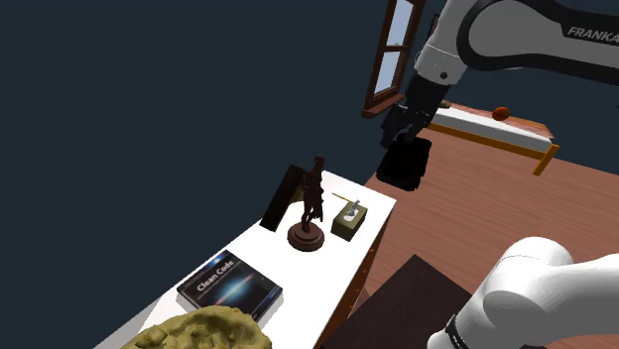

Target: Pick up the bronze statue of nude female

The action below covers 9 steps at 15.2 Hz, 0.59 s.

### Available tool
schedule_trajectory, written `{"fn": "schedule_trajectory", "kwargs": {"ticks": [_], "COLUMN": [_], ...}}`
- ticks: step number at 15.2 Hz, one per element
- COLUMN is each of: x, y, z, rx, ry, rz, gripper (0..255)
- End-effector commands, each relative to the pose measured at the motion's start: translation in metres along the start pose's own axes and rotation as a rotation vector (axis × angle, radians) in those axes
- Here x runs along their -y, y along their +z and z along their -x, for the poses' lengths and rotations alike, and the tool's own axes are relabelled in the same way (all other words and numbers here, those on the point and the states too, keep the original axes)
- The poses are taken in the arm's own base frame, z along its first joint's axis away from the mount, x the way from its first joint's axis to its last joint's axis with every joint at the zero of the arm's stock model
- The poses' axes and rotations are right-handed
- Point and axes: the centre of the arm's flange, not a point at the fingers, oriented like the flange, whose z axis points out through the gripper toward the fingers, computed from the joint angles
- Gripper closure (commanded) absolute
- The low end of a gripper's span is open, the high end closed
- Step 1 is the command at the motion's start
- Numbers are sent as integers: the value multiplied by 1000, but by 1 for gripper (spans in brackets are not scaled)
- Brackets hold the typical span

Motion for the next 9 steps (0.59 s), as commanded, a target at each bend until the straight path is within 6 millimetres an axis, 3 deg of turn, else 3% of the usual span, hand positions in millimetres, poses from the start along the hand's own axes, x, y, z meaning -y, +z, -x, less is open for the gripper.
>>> {"fn": "schedule_trajectory", "kwargs": {"ticks": [1,9], "x": [0,27], "y": [0,85], "z": [0,-55], "rx": [0,-19], "ry": [0,215], "rz": [0,9], "gripper": [0,0]}}
